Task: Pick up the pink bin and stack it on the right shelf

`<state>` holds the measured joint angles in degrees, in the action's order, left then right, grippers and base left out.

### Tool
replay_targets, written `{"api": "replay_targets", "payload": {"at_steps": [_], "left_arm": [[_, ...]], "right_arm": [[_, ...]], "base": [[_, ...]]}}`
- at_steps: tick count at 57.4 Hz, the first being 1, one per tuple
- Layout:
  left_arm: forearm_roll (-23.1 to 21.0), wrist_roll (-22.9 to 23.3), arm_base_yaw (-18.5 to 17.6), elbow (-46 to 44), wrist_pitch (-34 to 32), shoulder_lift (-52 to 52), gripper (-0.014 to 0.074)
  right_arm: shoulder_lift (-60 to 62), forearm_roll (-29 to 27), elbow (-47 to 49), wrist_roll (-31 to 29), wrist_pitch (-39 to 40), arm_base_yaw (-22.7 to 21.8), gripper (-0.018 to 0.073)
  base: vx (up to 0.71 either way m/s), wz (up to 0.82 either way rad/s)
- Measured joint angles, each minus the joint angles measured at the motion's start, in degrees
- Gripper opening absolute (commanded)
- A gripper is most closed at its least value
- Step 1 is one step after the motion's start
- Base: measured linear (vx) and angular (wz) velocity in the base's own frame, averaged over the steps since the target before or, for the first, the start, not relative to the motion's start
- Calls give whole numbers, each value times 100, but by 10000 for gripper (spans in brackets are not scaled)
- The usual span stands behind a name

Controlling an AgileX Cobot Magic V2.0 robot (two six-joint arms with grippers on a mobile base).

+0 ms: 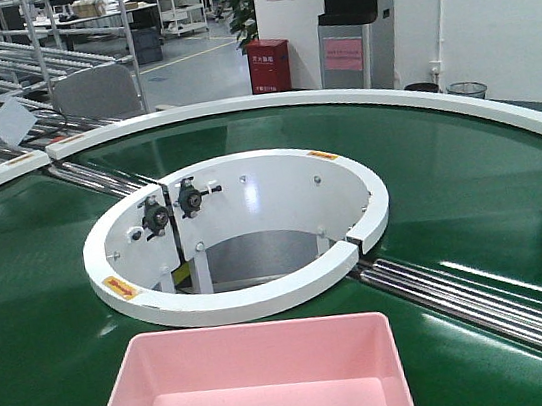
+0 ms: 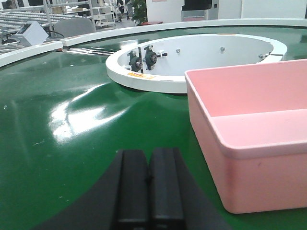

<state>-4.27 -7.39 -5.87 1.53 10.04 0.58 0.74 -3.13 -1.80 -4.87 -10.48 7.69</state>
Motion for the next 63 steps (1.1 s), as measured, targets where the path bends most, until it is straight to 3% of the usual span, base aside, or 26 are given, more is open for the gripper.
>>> {"api": "replay_targets", "payload": {"at_steps": [50, 58, 63], "left_arm": [[0, 0, 0, 0, -27, 0, -8], [-36, 23, 0, 17, -702, 0, -8], [-334, 302, 0, -68, -1315, 0, -8]], "right_arm": [[0, 0, 0, 0, 212, 0, -8], [0, -54, -5, 0, 938, 0, -8], [0, -211, 51, 0, 1673, 0, -8]], "base": [[0, 0], [0, 0], [0, 0]]}}
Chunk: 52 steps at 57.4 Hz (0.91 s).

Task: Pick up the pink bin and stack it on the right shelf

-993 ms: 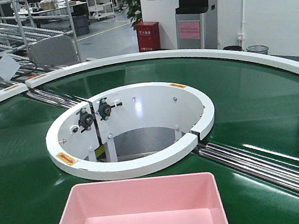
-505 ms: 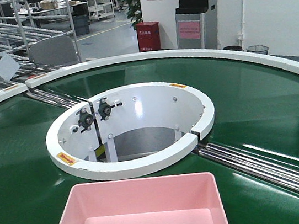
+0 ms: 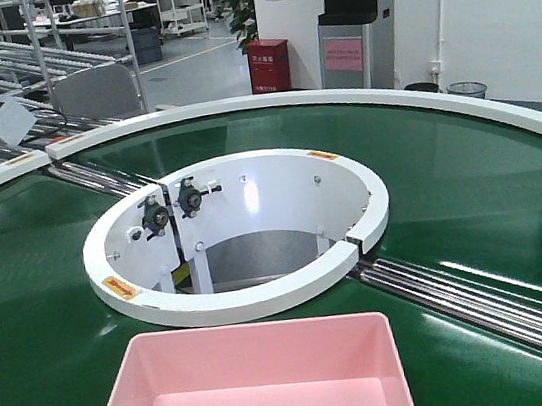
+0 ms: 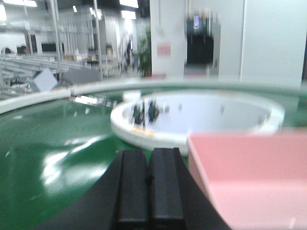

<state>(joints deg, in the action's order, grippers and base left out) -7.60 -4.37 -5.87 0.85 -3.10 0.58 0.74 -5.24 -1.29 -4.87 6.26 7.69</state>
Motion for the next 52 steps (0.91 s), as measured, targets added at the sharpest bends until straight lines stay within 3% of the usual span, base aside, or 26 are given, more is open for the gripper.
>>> {"api": "replay_targets", "payload": {"at_steps": [6, 11, 18, 28, 42, 47, 52], "left_arm": [[-193, 175, 0, -712, 127, 0, -8], [-138, 87, 0, -1738, 207, -250, -8], [-7, -125, 0, -3410, 384, -1338, -8], [31, -177, 0, -4966, 1216, -3212, -8], [36, -177, 0, -5217, 1630, -4241, 15], [36, -177, 0, -5217, 1673, -4310, 62], [36, -177, 0, -5217, 1673, -4316, 139]], "right_arm": [[0, -130, 698, 0, -109, 0, -8], [-318, -130, 1860, -8, -626, 0, -8], [-1434, -32, 3627, -24, -1519, 0, -8], [-2877, -6, 4737, -24, -1848, 0, -8], [-3837, -129, 4923, -14, -1831, 0, 27], [-3918, -129, 4923, -14, -1837, 0, 97], [-3930, -129, 4923, -14, -1837, 0, 237]], "base": [[0, 0], [0, 0], [0, 0], [0, 0], [0, 0], [0, 0], [0, 0]]}}
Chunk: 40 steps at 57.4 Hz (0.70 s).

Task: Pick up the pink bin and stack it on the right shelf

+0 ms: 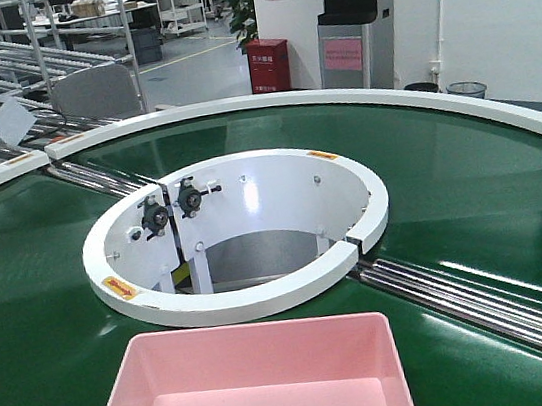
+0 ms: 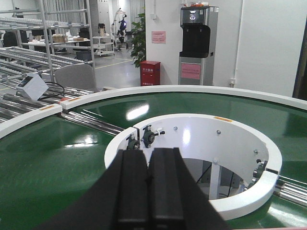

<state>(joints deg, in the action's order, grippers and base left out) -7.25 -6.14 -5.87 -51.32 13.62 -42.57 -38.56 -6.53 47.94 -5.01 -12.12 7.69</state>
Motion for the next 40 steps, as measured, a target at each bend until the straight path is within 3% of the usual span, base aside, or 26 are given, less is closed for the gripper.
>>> {"api": "replay_targets", "payload": {"at_steps": [11, 17, 22, 30, 40], "left_arm": [[0, 0, 0, -4, -11, 0, 413], [0, 0, 0, -4, -11, 0, 527], [2, 0, 0, -4, -11, 0, 573], [2, 12, 0, -4, 48, 0, 574], [-139, 27, 0, -178, 918, -228, 574]], "right_arm": [[5, 0, 0, 0, 7, 0, 600], [5, 0, 0, 0, 7, 0, 713], [5, 0, 0, 0, 7, 0, 729], [-37, -228, 14, 124, -116, 117, 703], [-901, -357, 643, 175, -1664, 681, 672]], "base": [[0, 0], [0, 0], [0, 0], [0, 0], [0, 0]]}}
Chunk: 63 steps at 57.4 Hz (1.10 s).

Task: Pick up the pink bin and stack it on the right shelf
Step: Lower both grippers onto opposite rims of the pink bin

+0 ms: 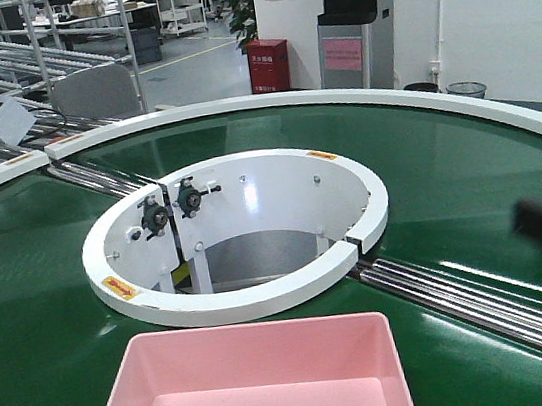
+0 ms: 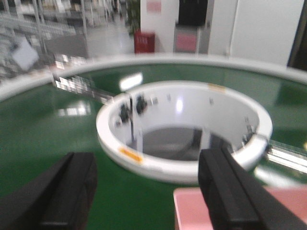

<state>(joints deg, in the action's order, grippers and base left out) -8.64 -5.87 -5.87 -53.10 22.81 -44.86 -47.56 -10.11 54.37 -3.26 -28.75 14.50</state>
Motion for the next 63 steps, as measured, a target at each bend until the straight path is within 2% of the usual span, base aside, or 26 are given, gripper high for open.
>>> {"api": "replay_targets", "payload": {"at_steps": [7, 16, 22, 28, 38, 48, 55, 61, 63], "left_arm": [[-143, 0, -8, -423, 1046, -713, 574], [-245, -95, -178, -973, 2017, -2010, 574], [-323, -137, -247, -1126, 2125, -2857, 574], [-502, -188, -252, -1174, 2074, -3507, 574], [-915, -603, -252, -1184, 1932, -4412, 574], [-1237, -800, -252, -1191, 1809, -5114, 562], [-1457, -970, -252, -1191, 1734, -5521, 497], [-1632, -1033, -252, -1191, 1657, -5742, 343], [-1664, -1043, -252, -1191, 1623, -5773, 274]], "right_arm": [[-1027, 149, 641, 326, -803, 357, 666], [-2418, 969, 1412, 1318, -1544, 787, 662], [-3181, 1464, 1656, 1953, -1727, 987, 656], [-3775, 1597, 1714, 2327, -1718, 1052, 650], [-4392, 1591, 1731, 2499, -1660, 1058, 639], [-4887, 1559, 1737, 2530, -1547, 1058, 602], [-5209, 1531, 1737, 2535, -1493, 1058, 501], [-5383, 1527, 1737, 2535, -1487, 1058, 315], [-5427, 1527, 1737, 2535, -1487, 1058, 214]], "base": [[0, 0], [0, 0], [0, 0], [0, 0], [0, 0], [0, 0], [0, 0], [0, 0], [0, 0]]}}
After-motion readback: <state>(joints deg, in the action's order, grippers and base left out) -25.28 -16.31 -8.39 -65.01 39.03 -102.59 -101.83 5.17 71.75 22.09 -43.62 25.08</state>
